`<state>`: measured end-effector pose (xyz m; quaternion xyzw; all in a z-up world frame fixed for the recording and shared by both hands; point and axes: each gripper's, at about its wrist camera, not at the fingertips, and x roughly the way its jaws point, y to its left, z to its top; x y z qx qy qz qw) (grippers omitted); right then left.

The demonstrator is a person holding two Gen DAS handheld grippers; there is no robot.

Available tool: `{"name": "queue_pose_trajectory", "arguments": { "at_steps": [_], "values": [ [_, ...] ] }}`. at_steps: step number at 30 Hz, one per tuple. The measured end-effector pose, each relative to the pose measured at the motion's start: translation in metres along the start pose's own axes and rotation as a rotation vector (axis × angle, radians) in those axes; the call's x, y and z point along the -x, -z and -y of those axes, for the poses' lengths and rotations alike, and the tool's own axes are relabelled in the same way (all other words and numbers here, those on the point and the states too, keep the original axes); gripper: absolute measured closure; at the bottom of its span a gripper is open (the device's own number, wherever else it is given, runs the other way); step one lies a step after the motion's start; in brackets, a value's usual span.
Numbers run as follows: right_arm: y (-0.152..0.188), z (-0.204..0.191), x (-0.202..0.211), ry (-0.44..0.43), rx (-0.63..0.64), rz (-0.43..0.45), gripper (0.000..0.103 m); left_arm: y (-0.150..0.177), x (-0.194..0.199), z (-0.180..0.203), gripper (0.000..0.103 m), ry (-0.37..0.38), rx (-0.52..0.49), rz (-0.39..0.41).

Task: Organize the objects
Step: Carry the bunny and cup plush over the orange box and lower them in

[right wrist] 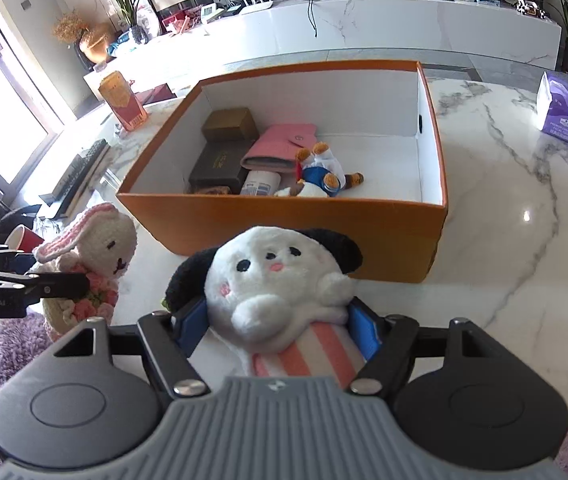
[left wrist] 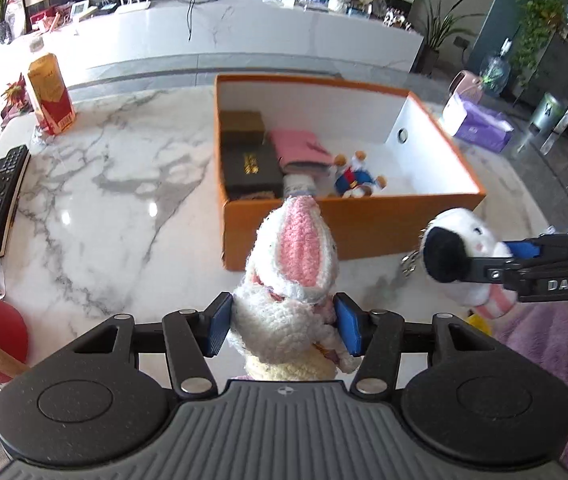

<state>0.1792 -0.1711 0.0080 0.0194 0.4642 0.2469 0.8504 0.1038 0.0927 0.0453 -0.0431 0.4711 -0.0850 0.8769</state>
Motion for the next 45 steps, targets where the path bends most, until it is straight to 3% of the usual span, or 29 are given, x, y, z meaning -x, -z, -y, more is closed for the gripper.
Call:
{"name": "queue_pose_trajectory", "arguments": {
  "at_steps": [7, 15, 23, 34, 45],
  "values": [
    [-0.034, 0.000, 0.033, -0.031, -0.017, 0.093, 0.029, -0.037, 0.023, 0.028, 0.039, 0.117, -0.014, 0.150],
    [-0.086, 0.023, 0.034, -0.017, -0.137, 0.156, 0.029, -0.083, -0.010, 0.045, 0.039, 0.166, -0.004, 0.203],
    [-0.116, 0.041, -0.018, 0.087, -0.222, 0.129, 0.029, -0.111, -0.068, 0.037, 0.039, 0.178, 0.057, 0.162],
    [-0.117, 0.053, -0.080, 0.202, -0.258, 0.015, 0.029, -0.118, -0.113, 0.027, 0.039, 0.196, 0.083, 0.089],
    [-0.120, 0.061, -0.092, 0.177, -0.264, -0.050, 0.029, -0.124, -0.132, 0.023, 0.039, 0.222, 0.105, 0.048]
  ]
}}
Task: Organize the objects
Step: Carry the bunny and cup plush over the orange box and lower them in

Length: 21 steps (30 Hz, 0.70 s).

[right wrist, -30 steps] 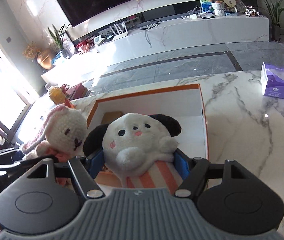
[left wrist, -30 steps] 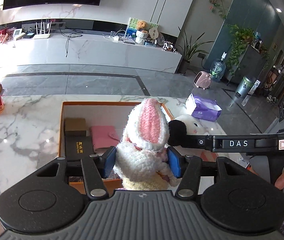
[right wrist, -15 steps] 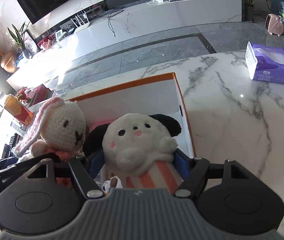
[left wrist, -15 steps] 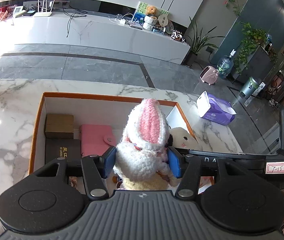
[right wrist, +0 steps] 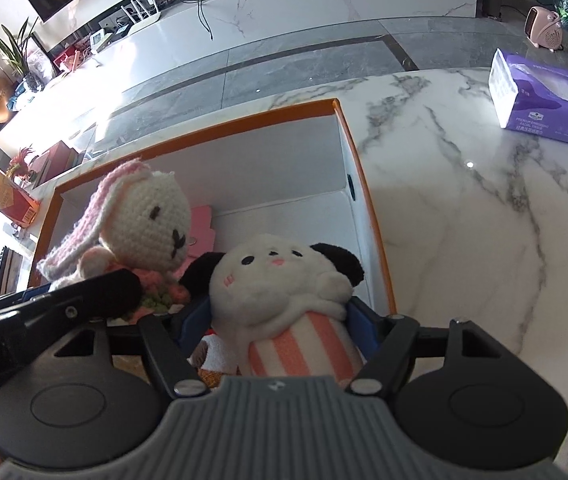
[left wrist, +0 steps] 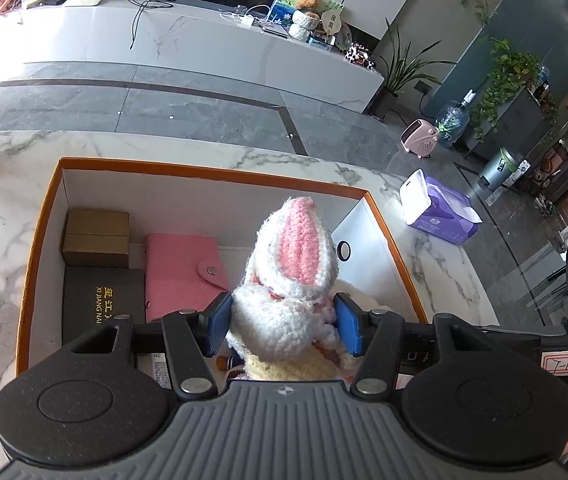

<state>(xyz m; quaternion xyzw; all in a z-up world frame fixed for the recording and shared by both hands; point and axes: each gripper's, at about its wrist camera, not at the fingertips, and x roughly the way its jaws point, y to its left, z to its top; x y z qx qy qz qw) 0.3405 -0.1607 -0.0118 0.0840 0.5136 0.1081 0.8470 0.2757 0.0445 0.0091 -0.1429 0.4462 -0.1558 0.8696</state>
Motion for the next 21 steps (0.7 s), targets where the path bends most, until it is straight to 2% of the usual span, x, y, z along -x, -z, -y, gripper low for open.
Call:
{"name": "queue_pose_trajectory", "arguments": {
  "at_steps": [4, 7, 11, 12, 14, 15, 18, 21],
  "values": [
    [-0.001, 0.003, 0.003, -0.022, 0.012, -0.038, 0.030, 0.001, -0.006, -0.006, 0.039, 0.006, 0.017, -0.020],
    [-0.001, 0.004, 0.007, -0.023, 0.031, -0.049, 0.037, 0.002, -0.010, -0.008, 0.039, 0.020, 0.027, -0.038],
    [-0.001, 0.005, 0.004, -0.021, 0.057, -0.095, 0.072, 0.001, -0.015, -0.004, 0.039, 0.020, 0.015, -0.048],
    [0.000, 0.005, 0.000, -0.015, 0.062, -0.117, 0.077, 0.001, -0.015, -0.003, 0.039, 0.021, 0.011, -0.049],
    [0.002, 0.004, -0.005, 0.013, 0.097, -0.132, 0.093, -0.001, -0.015, 0.001, 0.039, 0.022, -0.006, -0.046],
    [0.003, 0.003, -0.006, 0.027, 0.117, -0.131, 0.093, -0.002, -0.015, 0.003, 0.039, 0.020, -0.022, -0.043],
    [0.002, 0.007, -0.001, -0.017, 0.100, -0.131, 0.090, -0.008, -0.019, 0.017, 0.039, 0.001, -0.108, -0.040],
    [-0.005, 0.009, 0.018, -0.008, 0.135, -0.047, 0.088, -0.015, -0.023, 0.034, 0.039, -0.023, -0.249, -0.044]
  ]
}}
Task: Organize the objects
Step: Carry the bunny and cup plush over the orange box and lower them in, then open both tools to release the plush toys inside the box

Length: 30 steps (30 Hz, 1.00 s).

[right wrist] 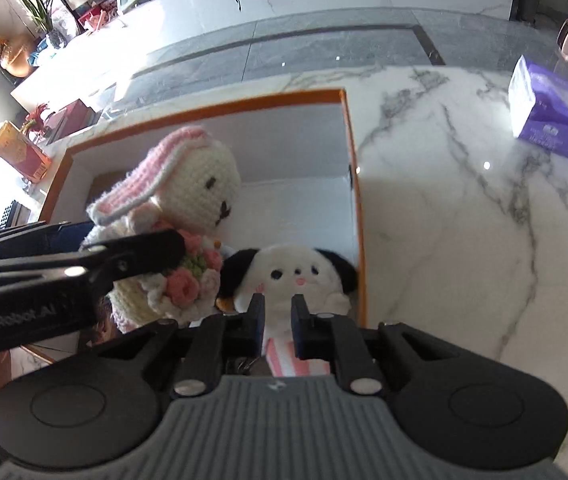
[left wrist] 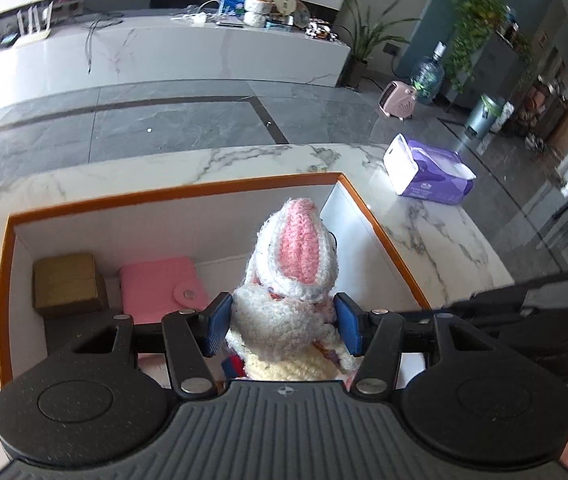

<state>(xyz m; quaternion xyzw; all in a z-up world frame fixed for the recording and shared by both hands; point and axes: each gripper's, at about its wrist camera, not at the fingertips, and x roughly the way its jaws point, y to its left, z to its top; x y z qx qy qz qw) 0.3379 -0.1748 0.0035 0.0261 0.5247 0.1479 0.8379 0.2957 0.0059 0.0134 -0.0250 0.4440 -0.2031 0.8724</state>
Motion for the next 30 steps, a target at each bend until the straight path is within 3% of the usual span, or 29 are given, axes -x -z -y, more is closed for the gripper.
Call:
{"name": "queue_pose_trajectory", "arguments": {
  "at_steps": [5, 16, 23, 30],
  "values": [
    [-0.012, 0.005, 0.022, 0.099, 0.068, 0.118, 0.082, -0.021, -0.018, 0.027, 0.039, -0.011, -0.244, -0.033],
    [-0.016, 0.015, 0.006, 0.135, 0.088, 0.143, 0.082, -0.029, -0.085, 0.061, 0.038, -0.102, -0.618, -0.130],
    [-0.018, 0.016, -0.004, 0.140, 0.080, 0.137, 0.082, -0.026, -0.110, 0.062, 0.035, -0.118, -0.629, -0.174],
    [-0.015, 0.020, -0.009, 0.135, 0.065, 0.132, 0.081, -0.023, -0.109, 0.053, 0.031, -0.119, -0.582, -0.144]
  ]
}}
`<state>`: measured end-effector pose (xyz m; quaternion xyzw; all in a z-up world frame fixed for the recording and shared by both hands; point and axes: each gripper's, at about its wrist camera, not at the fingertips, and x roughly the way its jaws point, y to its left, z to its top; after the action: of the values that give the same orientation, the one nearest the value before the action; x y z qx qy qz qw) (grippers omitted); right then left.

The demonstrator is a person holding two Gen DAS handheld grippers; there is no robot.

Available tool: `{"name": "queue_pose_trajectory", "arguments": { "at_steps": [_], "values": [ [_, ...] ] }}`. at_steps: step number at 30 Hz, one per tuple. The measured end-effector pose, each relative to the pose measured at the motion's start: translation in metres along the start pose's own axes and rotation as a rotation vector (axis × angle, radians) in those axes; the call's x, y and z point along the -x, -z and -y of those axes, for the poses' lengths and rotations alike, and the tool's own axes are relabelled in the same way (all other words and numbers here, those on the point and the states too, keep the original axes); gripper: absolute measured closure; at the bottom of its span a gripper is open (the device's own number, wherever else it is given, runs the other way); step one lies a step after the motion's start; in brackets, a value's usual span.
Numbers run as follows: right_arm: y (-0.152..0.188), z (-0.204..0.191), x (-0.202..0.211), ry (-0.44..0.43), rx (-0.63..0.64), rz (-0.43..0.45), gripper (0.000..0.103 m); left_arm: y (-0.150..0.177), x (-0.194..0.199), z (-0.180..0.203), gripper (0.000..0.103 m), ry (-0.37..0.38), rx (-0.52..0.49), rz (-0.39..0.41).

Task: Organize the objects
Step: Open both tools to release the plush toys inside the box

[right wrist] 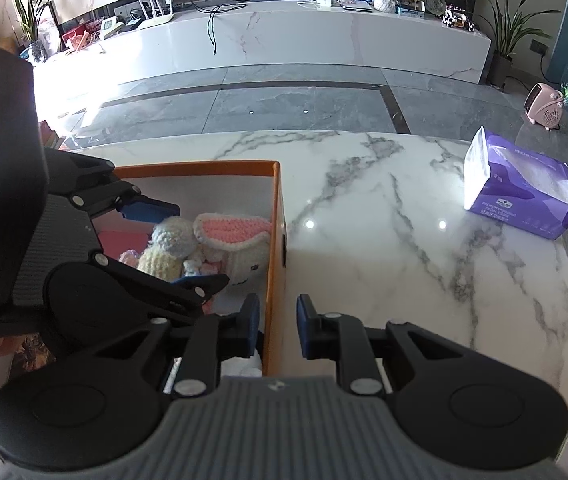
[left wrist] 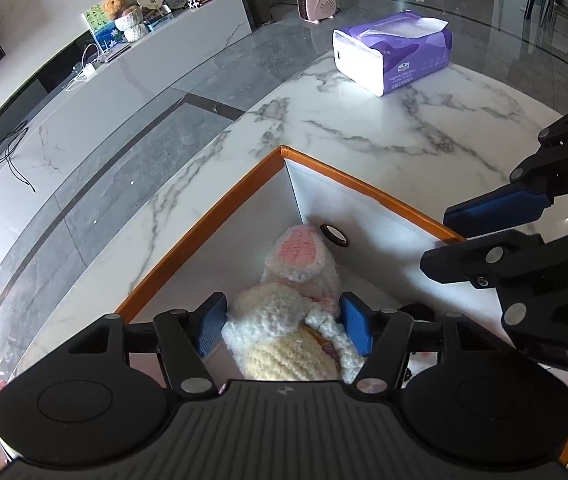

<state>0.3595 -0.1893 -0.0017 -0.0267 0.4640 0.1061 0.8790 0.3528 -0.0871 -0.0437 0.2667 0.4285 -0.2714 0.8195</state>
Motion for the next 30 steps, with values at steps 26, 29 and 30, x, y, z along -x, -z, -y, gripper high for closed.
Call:
{"name": "queue_pose_trajectory", "arguments": {
  "at_steps": [26, 29, 30],
  "values": [
    [0.071, -0.010, 0.109, -0.126, 0.082, 0.189, 0.033, 0.080, 0.174, 0.046, 0.028, -0.063, 0.278, 0.288],
    [0.093, -0.013, 0.117, -0.156, 0.112, 0.184, 0.033, 0.101, 0.183, 0.058, 0.028, -0.036, 0.328, 0.286],
    [0.102, -0.014, 0.120, -0.162, 0.127, 0.179, 0.033, 0.108, 0.185, 0.062, 0.028, -0.034, 0.344, 0.282]
  ]
}}
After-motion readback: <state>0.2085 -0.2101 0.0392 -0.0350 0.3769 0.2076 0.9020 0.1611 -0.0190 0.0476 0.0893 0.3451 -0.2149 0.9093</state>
